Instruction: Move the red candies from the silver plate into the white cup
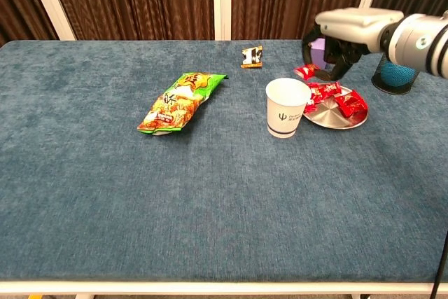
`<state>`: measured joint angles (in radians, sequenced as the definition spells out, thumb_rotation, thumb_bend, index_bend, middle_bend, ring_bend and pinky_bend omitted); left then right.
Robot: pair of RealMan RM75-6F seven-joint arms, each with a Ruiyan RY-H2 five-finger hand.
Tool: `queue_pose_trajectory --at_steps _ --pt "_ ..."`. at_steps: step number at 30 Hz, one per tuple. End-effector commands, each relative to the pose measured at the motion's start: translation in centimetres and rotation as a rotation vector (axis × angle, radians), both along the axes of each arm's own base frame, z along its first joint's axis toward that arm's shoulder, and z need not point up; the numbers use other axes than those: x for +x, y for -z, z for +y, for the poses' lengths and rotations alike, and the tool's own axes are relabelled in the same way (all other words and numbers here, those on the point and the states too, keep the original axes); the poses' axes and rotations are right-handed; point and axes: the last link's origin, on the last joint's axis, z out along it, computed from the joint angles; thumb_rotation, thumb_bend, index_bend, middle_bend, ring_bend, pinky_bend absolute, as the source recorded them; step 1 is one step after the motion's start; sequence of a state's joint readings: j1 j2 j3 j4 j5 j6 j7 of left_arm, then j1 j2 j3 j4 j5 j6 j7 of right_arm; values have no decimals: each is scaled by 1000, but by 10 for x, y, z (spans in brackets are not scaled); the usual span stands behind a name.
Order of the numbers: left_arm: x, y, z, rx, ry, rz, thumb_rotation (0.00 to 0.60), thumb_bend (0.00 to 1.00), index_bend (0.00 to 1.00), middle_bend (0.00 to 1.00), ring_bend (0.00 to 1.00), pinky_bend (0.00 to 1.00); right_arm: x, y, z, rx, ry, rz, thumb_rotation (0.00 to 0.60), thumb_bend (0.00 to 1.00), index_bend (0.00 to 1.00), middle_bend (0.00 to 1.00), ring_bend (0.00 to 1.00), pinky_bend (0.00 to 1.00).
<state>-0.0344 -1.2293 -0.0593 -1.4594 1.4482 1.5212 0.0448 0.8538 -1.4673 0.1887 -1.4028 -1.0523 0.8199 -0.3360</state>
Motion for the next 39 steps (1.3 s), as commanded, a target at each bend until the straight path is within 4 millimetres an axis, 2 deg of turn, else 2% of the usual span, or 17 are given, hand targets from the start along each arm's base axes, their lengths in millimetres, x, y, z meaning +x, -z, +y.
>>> queue_pose_trajectory --at_steps 1,8,14,18,23,25,32,39 --pt "0 0 0 1 0 0 600 0 206 120 99 117 6 -1 7 16 -28 -14 600 391 563 993 940 1000" --pt "-4 0 -4 1 -17 -3 600 0 206 120 99 117 7 14 10 43 -39 12 600 380 494 992 939 1000" --pt "-4 1 -4 2 -15 -4 600 0 206 120 99 116 8 20 11 56 -42 19 600 303 403 993 936 1000" --pt "-5 0 -5 3 -19 -3 600 0 206 120 99 116 7 12 8 29 -29 -12 600 235 354 993 935 1000" --pt "-4 0 -4 7 -14 -3 600 0 206 120 99 116 -4 -5 -7 -37 31 -32 600 232 348 993 935 1000" --pt "-4 1 -4 3 -15 -5 600 0 206 120 99 116 -11 -6 -13 -45 59 -6 600 232 347 993 935 1000" --pt "-4 0 -5 7 -18 -4 600 0 206 120 99 116 -34 23 -28 -18 131 121 600 232 346 993 935 1000" --pt "-4 0 -6 8 -23 -4 600 0 206 120 99 117 -35 52 -37 2 149 169 600 232 369 992 935 1000"
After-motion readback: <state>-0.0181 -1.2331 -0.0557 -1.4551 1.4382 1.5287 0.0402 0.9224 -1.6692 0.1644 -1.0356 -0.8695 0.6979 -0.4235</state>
